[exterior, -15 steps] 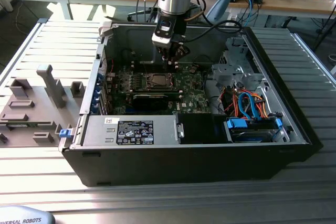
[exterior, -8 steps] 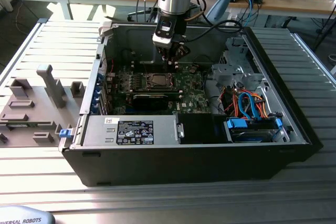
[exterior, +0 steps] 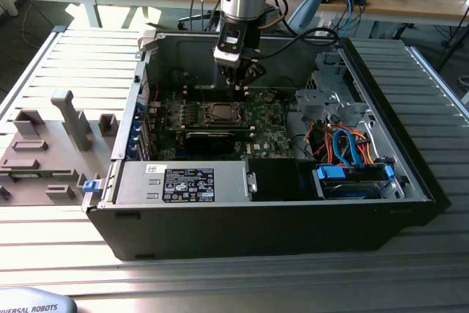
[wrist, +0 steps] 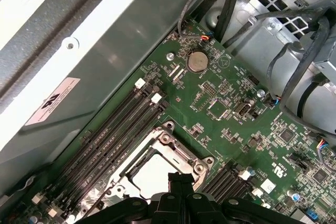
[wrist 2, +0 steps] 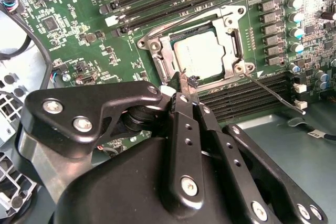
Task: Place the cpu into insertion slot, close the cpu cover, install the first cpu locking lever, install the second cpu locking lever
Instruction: 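Install the first cpu locking lever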
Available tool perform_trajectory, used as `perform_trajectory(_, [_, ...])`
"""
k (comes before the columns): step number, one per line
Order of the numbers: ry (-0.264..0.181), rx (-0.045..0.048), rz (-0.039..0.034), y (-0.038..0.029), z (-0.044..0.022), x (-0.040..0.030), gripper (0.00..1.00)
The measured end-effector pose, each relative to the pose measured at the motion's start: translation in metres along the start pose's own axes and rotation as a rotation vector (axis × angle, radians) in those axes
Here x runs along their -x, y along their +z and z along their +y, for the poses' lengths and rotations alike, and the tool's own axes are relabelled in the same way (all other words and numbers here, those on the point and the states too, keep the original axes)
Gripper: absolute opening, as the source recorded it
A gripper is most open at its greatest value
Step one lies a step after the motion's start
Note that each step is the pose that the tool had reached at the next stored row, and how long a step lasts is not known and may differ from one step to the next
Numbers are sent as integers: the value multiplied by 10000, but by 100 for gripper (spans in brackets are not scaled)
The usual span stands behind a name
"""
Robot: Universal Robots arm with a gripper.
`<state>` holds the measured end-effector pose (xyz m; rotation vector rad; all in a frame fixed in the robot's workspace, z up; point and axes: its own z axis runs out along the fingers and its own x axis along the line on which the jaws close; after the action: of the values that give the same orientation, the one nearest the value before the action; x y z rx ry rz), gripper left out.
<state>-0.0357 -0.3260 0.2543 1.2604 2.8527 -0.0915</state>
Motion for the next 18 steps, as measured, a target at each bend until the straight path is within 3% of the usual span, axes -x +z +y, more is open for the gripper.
perform_trajectory(18, [-300,13,-14,0,0,0,11])
